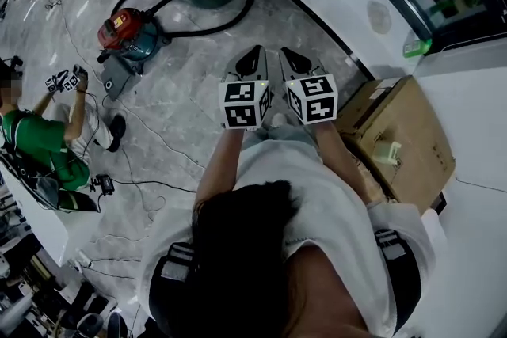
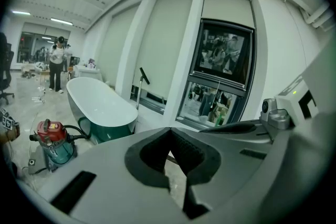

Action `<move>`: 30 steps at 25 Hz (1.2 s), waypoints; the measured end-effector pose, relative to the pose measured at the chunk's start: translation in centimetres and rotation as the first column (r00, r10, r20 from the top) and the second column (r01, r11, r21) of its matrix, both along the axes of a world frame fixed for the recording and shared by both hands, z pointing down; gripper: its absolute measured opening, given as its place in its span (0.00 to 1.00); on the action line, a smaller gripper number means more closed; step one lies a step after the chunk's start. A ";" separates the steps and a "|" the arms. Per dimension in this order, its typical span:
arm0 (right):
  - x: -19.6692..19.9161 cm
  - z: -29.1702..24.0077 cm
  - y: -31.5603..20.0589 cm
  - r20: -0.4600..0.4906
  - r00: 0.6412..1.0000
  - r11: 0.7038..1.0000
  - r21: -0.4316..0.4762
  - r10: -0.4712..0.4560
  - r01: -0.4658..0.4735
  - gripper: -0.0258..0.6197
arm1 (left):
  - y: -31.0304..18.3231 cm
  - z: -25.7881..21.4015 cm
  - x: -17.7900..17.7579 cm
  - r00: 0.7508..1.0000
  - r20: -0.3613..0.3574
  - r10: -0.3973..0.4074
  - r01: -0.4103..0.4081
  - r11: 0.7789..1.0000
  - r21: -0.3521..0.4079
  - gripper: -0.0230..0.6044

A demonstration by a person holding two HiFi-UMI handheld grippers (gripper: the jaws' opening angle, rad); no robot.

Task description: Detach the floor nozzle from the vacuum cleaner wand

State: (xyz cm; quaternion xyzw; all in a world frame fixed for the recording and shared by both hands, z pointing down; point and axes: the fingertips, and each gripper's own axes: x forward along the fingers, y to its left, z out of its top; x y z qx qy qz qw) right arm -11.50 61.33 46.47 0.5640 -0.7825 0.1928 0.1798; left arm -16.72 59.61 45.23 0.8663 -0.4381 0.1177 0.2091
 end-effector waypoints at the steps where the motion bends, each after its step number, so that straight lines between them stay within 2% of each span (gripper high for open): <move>1: -0.1 0.0 -0.2 0.004 1.000 1.000 0.000 0.010 -0.010 0.06 | -0.2 0.0 -0.3 1.000 -0.004 -0.001 0.001 1.000 -0.002 0.04; 5: -0.7 0.2 -1.1 0.019 0.999 0.999 0.003 0.035 -0.035 0.06 | -1.3 -0.1 -1.9 1.000 -0.008 -0.017 0.017 1.000 -0.003 0.04; 12: -0.5 0.3 -1.7 0.045 0.995 0.995 0.009 0.095 -0.095 0.06 | -2.3 -0.2 -2.9 0.999 -0.039 -0.015 0.015 1.000 -0.005 0.04; 19: -0.4 0.0 -2.7 0.055 0.992 0.993 0.024 0.112 -0.114 0.06 | -3.5 -0.9 -3.5 0.999 -0.052 -0.008 0.008 1.000 0.008 0.04; 30: 2.1 0.0 -7.1 0.094 0.989 0.992 0.048 0.113 -0.118 0.06 | -7.4 -1.8 -1.1 0.999 -0.053 0.002 0.000 0.999 0.046 0.04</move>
